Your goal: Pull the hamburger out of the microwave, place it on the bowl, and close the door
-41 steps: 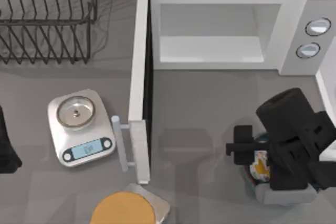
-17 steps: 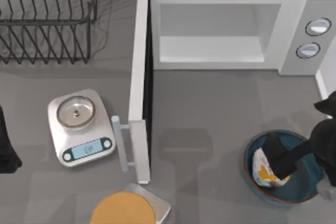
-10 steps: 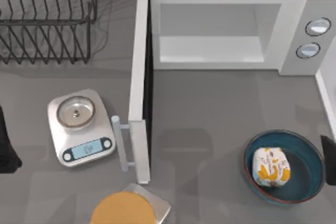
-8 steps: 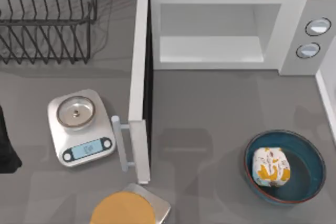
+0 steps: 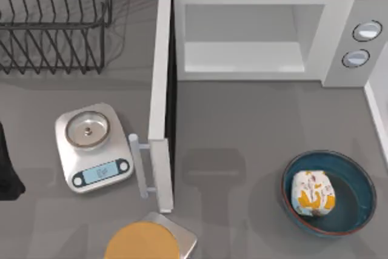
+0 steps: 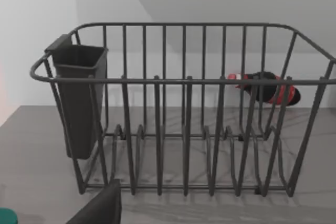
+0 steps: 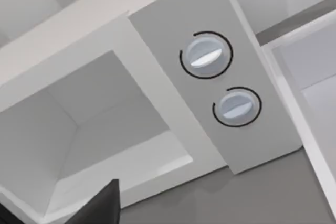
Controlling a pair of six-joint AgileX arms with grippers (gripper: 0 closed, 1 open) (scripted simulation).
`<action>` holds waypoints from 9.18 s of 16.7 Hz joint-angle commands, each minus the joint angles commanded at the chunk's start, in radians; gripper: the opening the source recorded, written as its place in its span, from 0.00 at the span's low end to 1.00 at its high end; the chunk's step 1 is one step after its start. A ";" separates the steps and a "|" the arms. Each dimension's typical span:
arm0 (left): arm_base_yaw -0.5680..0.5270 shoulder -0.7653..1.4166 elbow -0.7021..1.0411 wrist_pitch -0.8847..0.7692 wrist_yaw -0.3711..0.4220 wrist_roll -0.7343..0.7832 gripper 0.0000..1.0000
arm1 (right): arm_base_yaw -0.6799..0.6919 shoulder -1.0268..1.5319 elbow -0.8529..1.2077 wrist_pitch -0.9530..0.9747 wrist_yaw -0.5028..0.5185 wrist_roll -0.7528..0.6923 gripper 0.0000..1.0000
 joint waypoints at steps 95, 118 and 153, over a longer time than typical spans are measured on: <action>-0.542 1.061 0.753 -0.525 -0.346 -0.401 0.00 | -0.120 -0.211 -0.085 0.009 -0.027 -0.549 1.00; -0.583 1.235 0.449 -0.080 -0.386 -0.414 0.00 | -0.120 -0.211 -0.085 0.009 -0.027 -0.549 1.00; -1.101 1.834 1.131 -0.320 -0.673 -0.859 0.00 | -0.120 -0.211 -0.085 0.009 -0.027 -0.549 1.00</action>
